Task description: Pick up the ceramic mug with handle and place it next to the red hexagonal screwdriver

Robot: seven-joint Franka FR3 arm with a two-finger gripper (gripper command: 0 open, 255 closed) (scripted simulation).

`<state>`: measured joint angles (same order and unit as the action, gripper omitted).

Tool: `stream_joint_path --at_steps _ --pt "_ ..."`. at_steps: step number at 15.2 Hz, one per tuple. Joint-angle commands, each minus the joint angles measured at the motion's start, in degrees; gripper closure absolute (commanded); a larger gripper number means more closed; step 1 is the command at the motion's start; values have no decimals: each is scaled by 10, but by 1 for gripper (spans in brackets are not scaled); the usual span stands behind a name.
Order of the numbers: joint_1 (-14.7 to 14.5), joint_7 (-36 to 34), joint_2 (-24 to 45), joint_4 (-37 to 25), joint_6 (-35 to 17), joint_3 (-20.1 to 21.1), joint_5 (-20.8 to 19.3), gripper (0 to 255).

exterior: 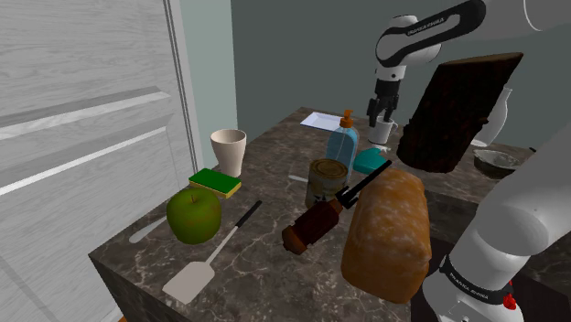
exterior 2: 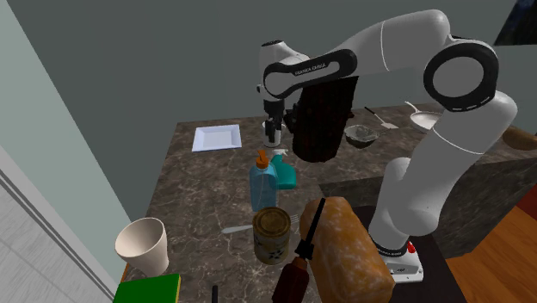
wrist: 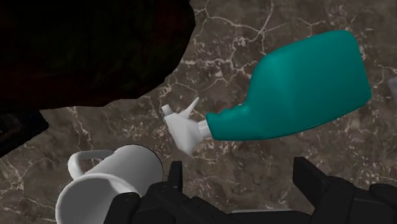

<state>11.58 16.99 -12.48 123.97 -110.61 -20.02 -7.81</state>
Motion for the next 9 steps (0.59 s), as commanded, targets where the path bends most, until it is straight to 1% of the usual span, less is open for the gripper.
stream_joint_path --at_steps 1,7,9 --pt "5 17 36 -27 -16 -14 8 0" --pt "27 72 139 -119 -44 -47 47 0" --pt "28 74 144 -108 -58 -48 49 0"
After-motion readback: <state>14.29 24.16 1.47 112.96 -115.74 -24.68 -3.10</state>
